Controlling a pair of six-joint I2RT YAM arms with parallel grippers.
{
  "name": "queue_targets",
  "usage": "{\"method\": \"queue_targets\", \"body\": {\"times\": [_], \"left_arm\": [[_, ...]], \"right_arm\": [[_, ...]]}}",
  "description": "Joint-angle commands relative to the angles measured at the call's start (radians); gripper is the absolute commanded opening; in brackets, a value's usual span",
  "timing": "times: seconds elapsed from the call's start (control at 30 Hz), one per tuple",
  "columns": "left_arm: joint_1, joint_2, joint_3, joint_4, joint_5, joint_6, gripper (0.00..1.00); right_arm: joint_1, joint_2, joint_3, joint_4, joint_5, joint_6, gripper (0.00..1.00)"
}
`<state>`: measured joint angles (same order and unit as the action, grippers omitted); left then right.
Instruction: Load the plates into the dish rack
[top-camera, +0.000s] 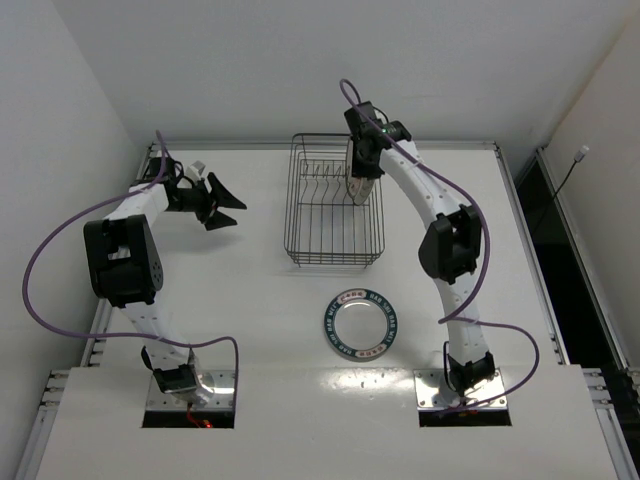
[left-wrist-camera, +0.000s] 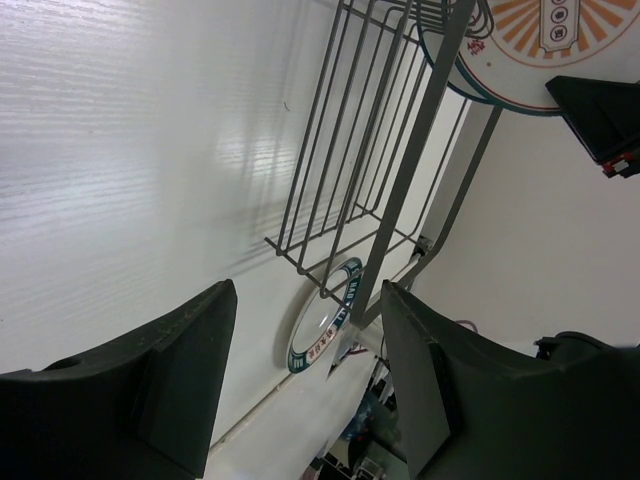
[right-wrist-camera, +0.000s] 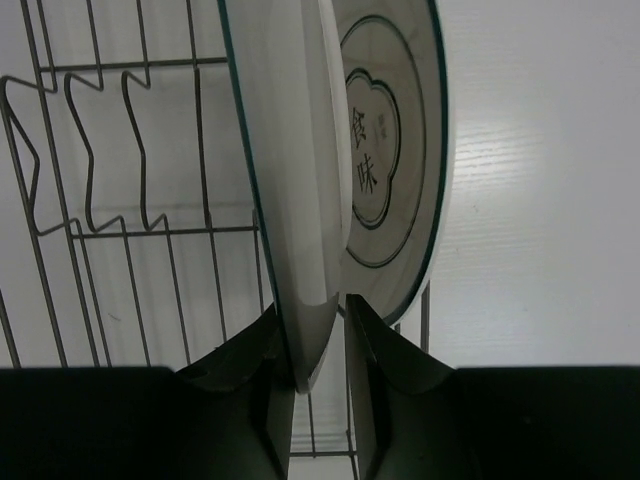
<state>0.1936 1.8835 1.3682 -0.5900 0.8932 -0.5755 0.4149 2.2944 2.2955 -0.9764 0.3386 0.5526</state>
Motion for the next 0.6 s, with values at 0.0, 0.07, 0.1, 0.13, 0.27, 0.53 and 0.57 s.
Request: {"method": "queue_targets", "body": {"times": [0.0, 0.07, 0.1, 0.13, 0.27, 0.53, 0.57], "left_arm": [[0.012, 0.000, -0.003, 0.010, 0.013, 0.022, 0.56], [0.012, 0.000, -0.003, 0.010, 0.023, 0.022, 0.56], [0.012, 0.000, -0.003, 0.010, 0.023, 0.022, 0.56], [0.012, 0.000, -0.012, 0.010, 0.023, 0.022, 0.56], [0.012, 0.009, -0.012, 0.019, 0.032, 0.022, 0.56], [0.012, 0.009, -0.030, 0.029, 0.032, 0.022, 0.56], [0.012, 0.009, -0.031, 0.029, 0.032, 0.022, 0.56]], "right_arm": [[0.007, -0.029, -0.002, -0.005, -0.015, -0.008, 0.22], [0.007, -0.038, -0.013, -0.016, -0.015, -0.008, 0.22], [0.007, -0.038, -0.013, -0.016, -0.015, -0.008, 0.22], [0.007, -0.049, -0.027, -0.016, -0.015, -0.008, 0.22], [0.016, -0.059, -0.038, -0.016, -0.015, -0.008, 0.23], [0.016, -0.122, -0.007, -0.059, -0.015, 0.012, 0.41], [0.016, -0.131, -0.007, -0.071, -0.015, 0.012, 0.43]]}}
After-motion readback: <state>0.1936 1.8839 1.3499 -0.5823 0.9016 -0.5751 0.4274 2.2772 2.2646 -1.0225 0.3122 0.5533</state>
